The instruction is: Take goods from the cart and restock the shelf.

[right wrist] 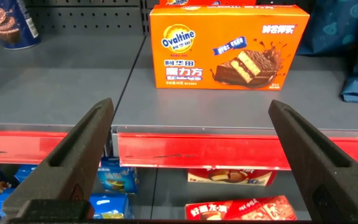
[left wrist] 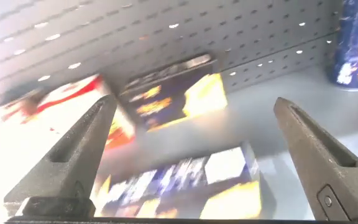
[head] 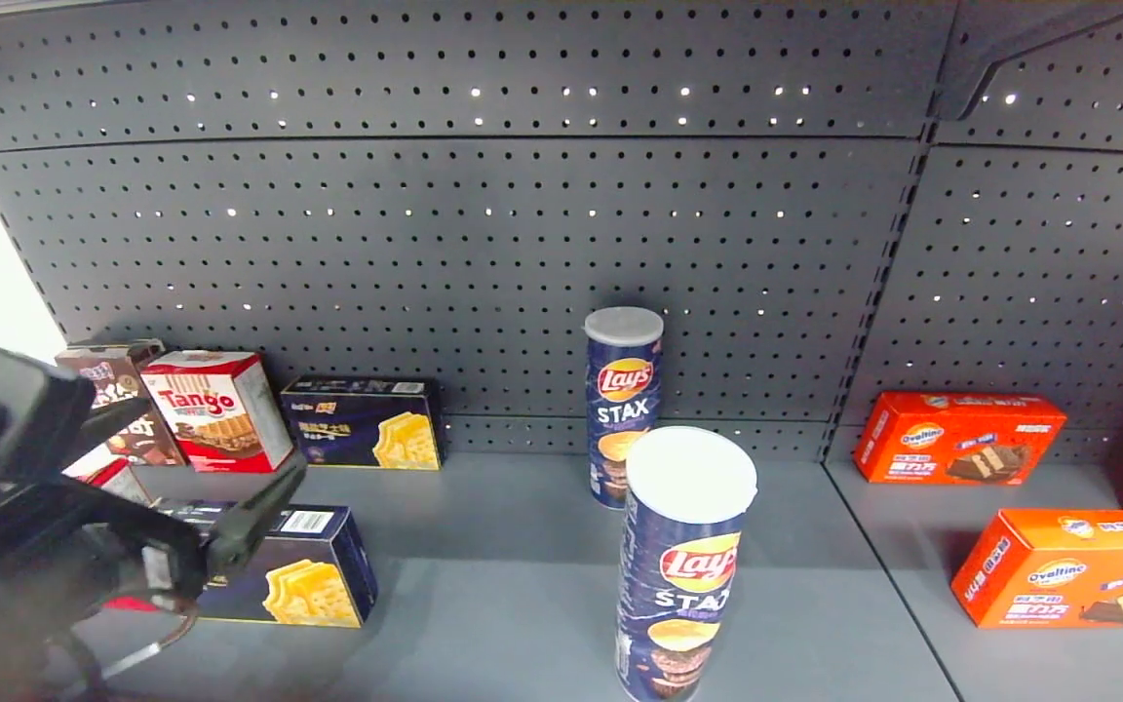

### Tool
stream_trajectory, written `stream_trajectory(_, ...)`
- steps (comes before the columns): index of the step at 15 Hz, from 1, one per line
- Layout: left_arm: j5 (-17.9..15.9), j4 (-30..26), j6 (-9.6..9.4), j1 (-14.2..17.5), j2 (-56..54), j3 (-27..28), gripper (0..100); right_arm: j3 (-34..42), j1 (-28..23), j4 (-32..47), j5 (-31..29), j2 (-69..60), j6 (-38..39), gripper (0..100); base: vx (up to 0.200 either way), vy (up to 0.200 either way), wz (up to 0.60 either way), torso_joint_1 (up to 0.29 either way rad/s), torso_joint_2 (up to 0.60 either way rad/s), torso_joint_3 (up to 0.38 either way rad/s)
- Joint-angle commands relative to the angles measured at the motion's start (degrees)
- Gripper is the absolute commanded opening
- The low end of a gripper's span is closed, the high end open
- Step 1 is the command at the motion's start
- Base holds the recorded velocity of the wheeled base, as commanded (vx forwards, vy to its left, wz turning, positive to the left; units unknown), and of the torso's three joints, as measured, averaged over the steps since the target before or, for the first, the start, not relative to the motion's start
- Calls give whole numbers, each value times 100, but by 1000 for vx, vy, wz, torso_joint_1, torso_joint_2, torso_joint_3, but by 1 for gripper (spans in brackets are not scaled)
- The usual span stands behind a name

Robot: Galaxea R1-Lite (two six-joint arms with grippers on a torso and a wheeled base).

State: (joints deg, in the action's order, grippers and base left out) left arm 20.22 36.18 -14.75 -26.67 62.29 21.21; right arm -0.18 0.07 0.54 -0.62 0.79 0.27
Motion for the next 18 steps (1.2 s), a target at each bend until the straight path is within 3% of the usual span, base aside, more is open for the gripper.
stream_trajectory(1, 148, -15, -239, 39, -1351, -794, 100, 1, 1, -1, 1, 9, 0, 100, 0, 0, 0, 0, 0, 0)
stream_trajectory(3, 245, -67, -379, 39, -1615, -1014, 100, 1, 1, -1, 18, 9, -9, 100, 0, 0, 0, 0, 0, 0)
stream_trajectory(6, 430, -454, -397, 39, -1747, -856, 100, -52, -7, -1, -26, 26, 193, 100, 0, 0, 0, 0, 0, 0)
stream_trajectory(7, 439, -560, -397, 39, -1756, -732, 100, -1766, 1, 78, -17, 975, 439, 100, 0, 0, 0, 0, 0, 0)
stream_trajectory(8, 430, -621, -397, 31, -1756, -715, 100, -2662, 54, 386, 27, 2171, 861, 100, 0, 0, 0, 0, 0, 0)
stream_trajectory(9, 421, -630, -397, 22, -1756, -759, 100, -3014, 186, 623, 132, 2347, 817, 100, 0, 0, 0, 0, 0, 0)
stream_trajectory(11, 421, -630, -397, 22, -1756, -741, 100, -3383, 599, 1107, 730, 2874, -27, 100, 0, 0, 0, 0, 0, 0)
stream_trajectory(13, 430, -630, -388, 31, -1756, -741, 100, -3638, 845, 1054, 1319, 3753, -264, 100, 0, 0, 0, 0, 0, 0)
stream_trajectory(15, 439, -630, -388, 31, -1747, -759, 100, -3647, 1162, 1054, 1337, 4298, -378, 100, 0, 0, 0, 0, 0, 0)
stream_trajectory(18, 430, -630, -397, 31, -1642, -706, 100, -3524, 2137, 931, 1275, 5106, -387, 100, 0, 0, 0, 0, 0, 0)
